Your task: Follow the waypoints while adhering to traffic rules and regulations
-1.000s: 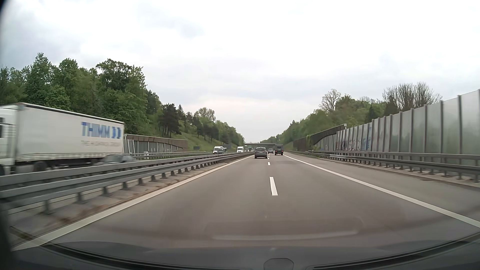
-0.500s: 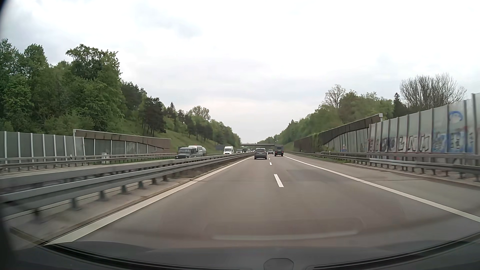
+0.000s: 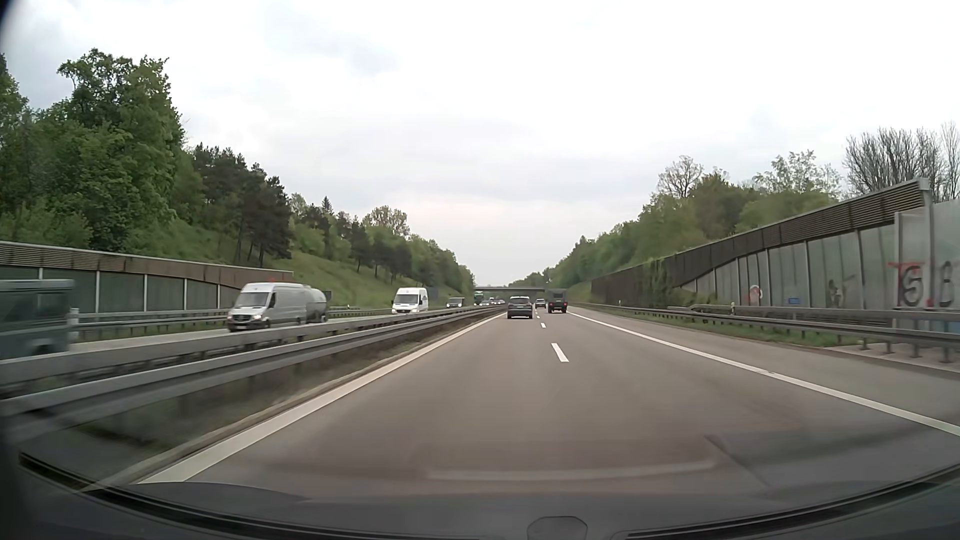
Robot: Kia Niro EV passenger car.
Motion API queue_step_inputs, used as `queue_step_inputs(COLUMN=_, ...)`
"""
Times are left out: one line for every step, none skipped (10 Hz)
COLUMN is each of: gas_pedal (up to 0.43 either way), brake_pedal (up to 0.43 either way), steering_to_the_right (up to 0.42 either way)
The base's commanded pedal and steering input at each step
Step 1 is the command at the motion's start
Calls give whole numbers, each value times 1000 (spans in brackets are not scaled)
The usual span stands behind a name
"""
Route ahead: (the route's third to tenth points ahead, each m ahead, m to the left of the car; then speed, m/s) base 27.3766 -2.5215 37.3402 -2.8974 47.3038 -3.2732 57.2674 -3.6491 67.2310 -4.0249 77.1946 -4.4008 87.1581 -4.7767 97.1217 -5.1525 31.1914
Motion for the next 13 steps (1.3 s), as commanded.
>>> queue_step_inputs(gas_pedal=287, brake_pedal=0, steering_to_the_right=4)
queue_step_inputs(gas_pedal=287, brake_pedal=0, steering_to_the_right=4)
queue_step_inputs(gas_pedal=287, brake_pedal=0, steering_to_the_right=4)
queue_step_inputs(gas_pedal=287, brake_pedal=0, steering_to_the_right=4)
queue_step_inputs(gas_pedal=287, brake_pedal=0, steering_to_the_right=4)
queue_step_inputs(gas_pedal=287, brake_pedal=0, steering_to_the_right=3)
queue_step_inputs(gas_pedal=287, brake_pedal=0, steering_to_the_right=2)
queue_step_inputs(gas_pedal=287, brake_pedal=0, steering_to_the_right=3)
queue_step_inputs(gas_pedal=287, brake_pedal=0, steering_to_the_right=3)
queue_step_inputs(gas_pedal=287, brake_pedal=0, steering_to_the_right=3)
queue_step_inputs(gas_pedal=287, brake_pedal=0, steering_to_the_right=3)
queue_step_inputs(gas_pedal=287, brake_pedal=0, steering_to_the_right=2)
queue_step_inputs(gas_pedal=287, brake_pedal=0, steering_to_the_right=3)
